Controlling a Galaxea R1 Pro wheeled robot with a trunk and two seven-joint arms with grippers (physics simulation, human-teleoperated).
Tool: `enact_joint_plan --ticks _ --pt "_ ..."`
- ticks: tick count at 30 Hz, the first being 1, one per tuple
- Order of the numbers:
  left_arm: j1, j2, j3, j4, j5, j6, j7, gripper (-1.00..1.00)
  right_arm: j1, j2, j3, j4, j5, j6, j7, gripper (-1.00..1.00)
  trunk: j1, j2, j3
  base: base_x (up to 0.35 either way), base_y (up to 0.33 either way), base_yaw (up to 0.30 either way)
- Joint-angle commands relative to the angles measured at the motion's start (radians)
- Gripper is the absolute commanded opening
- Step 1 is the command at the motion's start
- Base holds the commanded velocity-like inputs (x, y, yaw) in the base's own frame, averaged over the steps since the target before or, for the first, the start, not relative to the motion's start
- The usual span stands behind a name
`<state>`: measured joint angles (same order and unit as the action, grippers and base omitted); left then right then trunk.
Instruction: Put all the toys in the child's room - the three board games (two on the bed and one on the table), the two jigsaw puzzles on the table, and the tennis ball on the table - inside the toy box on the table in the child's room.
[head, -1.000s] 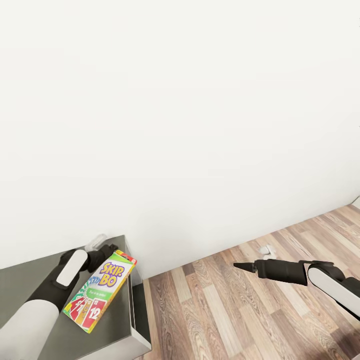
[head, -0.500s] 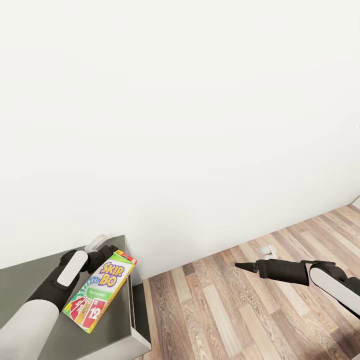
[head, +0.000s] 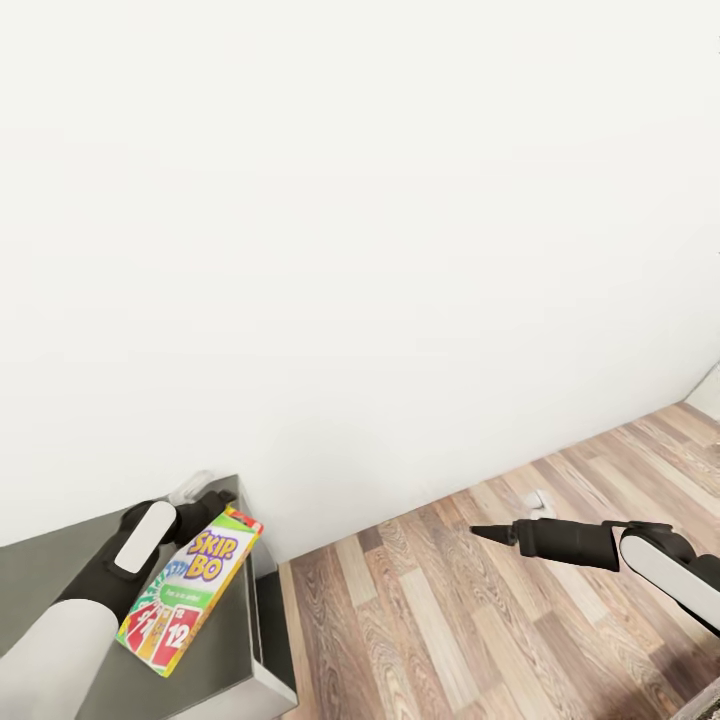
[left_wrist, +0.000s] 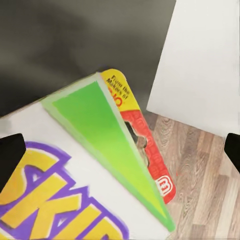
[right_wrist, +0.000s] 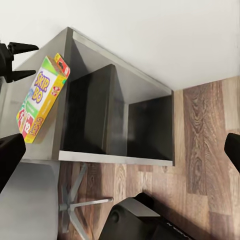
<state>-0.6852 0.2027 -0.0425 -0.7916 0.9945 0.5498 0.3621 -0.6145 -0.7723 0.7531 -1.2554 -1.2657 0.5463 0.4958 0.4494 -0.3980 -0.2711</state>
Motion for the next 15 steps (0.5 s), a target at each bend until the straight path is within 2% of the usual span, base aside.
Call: enact_joint_plan --ticks 1,15 --pt "0.000 0.001 -0.004 -0.002 0.011 0.000 0.010 1.00 -0.002 -0.001 0.003 0.000 -0.007 0.003 0.000 1.00 0.001 -0.002 -0.001 0.000 0.000 -0.128" --pt "-0.003 0.003 -0.005 -0.002 0.010 -0.002 0.009 1.00 -0.002 -0.001 0.003 -0.001 -0.007 0.003 0.000 1.00 0.001 -0.002 0.002 0.000 0.000 -0.050"
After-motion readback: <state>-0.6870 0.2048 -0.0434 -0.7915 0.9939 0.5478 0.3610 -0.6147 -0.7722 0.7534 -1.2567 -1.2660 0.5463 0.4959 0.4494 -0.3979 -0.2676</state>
